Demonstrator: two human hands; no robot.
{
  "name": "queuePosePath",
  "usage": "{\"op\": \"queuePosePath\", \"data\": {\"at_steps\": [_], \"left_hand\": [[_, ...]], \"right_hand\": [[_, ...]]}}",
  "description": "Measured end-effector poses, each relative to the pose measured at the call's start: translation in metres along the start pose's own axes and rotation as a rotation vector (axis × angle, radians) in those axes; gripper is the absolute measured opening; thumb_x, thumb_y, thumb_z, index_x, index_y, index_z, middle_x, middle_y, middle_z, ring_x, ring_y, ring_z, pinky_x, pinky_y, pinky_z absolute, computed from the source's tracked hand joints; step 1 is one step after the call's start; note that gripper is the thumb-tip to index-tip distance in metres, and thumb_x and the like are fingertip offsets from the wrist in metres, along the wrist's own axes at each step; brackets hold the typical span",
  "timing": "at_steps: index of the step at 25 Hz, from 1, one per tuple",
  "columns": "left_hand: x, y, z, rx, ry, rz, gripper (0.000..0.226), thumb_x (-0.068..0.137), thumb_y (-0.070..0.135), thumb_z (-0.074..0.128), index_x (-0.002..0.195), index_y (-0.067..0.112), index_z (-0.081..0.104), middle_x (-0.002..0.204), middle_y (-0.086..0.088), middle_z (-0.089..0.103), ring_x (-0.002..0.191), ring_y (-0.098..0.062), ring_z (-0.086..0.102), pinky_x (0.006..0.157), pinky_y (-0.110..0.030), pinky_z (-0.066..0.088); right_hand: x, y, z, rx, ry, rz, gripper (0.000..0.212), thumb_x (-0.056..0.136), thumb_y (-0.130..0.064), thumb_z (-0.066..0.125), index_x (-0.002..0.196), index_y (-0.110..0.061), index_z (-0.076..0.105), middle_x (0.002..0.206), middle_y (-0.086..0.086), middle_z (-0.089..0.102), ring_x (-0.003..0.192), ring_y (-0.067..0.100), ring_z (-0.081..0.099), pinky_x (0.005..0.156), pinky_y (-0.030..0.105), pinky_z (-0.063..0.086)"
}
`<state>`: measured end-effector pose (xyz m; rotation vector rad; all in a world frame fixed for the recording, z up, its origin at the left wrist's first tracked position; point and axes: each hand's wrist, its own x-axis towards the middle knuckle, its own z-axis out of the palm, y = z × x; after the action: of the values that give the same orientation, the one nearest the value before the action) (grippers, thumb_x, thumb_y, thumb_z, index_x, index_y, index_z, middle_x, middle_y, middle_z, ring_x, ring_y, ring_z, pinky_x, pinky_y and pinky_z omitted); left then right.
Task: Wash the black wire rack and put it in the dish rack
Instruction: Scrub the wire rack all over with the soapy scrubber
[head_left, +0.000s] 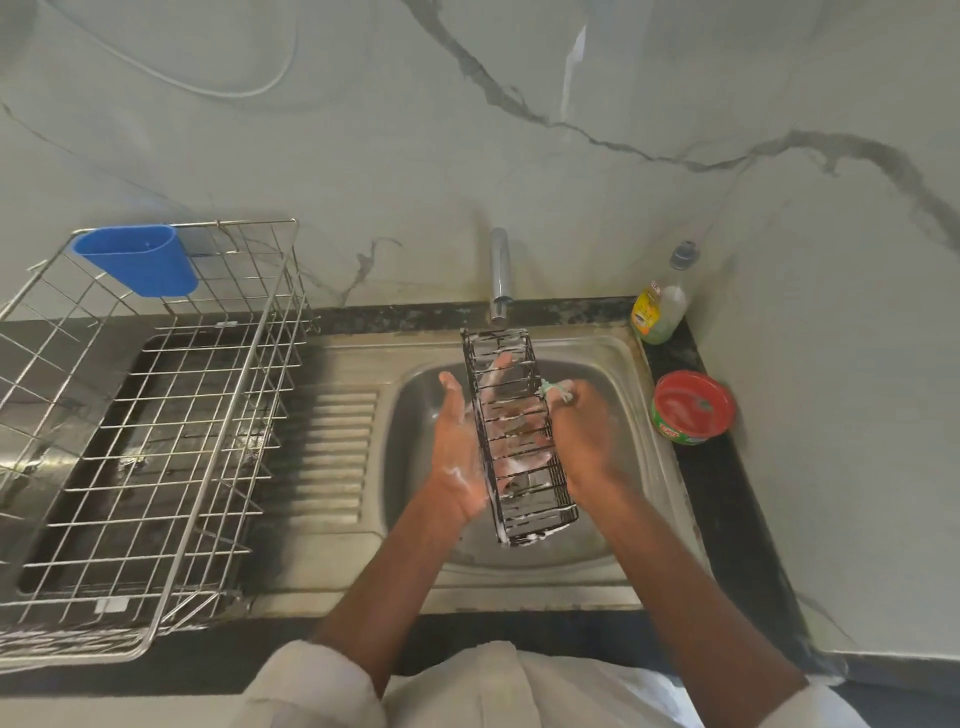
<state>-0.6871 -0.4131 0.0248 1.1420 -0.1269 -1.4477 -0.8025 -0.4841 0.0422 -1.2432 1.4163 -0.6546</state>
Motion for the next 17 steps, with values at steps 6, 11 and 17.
{"op": "queuePosePath", "data": {"at_steps": [6,11,17], "left_hand": [[0.009,-0.005,0.000,-0.299,-0.122,-0.059,0.079,0.095,0.089,0.024,0.153,0.045,0.055,0.155,-0.025,0.054,0.145,-0.047,0.051,0.112,-0.073,0.044],[0.013,-0.003,0.004,-0.387,-0.161,0.048,0.078,0.095,0.090,0.025,0.150,0.045,0.058,0.139,-0.021,0.063,0.120,-0.038,0.062,0.093,-0.057,0.060],[0.010,0.002,0.003,-0.284,-0.032,0.053,0.074,0.102,0.080,0.029,0.142,0.030,0.065,0.094,-0.013,0.075,0.065,-0.022,0.073,0.059,-0.034,0.062]], "right_hand": [[-0.008,0.008,-0.003,-0.185,0.274,-0.315,0.021,0.100,-0.004,0.057,0.118,-0.015,0.059,0.107,0.003,0.065,0.087,0.014,0.062,0.063,0.020,0.042],[-0.015,0.001,-0.012,-0.475,0.361,-0.603,0.016,0.092,-0.006,0.069,0.105,-0.015,0.071,0.102,0.001,0.070,0.094,0.020,0.064,0.073,0.028,0.048],[-0.029,0.007,0.007,-0.676,0.254,-0.778,0.025,0.083,-0.005,0.060,0.090,-0.020,0.079,0.095,-0.003,0.074,0.090,0.024,0.061,0.062,0.034,0.053]]}}
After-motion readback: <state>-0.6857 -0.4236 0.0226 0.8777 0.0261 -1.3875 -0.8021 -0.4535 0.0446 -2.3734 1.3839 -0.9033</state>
